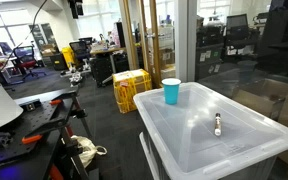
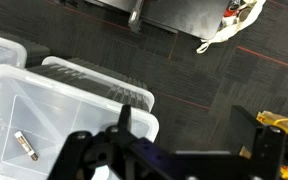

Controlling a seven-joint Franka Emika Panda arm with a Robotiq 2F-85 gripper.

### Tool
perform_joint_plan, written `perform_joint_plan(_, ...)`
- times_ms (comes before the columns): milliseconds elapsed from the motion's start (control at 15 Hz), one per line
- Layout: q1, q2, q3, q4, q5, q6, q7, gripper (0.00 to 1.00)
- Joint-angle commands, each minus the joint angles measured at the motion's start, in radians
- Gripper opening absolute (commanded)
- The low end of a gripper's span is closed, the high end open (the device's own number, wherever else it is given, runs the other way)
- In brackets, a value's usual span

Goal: Put the brown marker inside the cup

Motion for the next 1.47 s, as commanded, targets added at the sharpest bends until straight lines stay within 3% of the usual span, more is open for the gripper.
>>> perform_joint_plan(0, 0.004, 0.001, -0.004, 0.001, -0.002, -0.001, 0.002, 1.00)
perform_joint_plan(600, 0.003, 0.001, -0.006, -0.008, -0.013, 0.049, -0.021, 1.00)
perform_joint_plan(1067, -0.033, 0.049, -0.013, -0.011, -0.124, 0.230, -0.035, 1.00)
perform_joint_plan(1400, -0.085, 0.113, -0.066, -0.013, -0.235, 0.389, -0.080, 1.00)
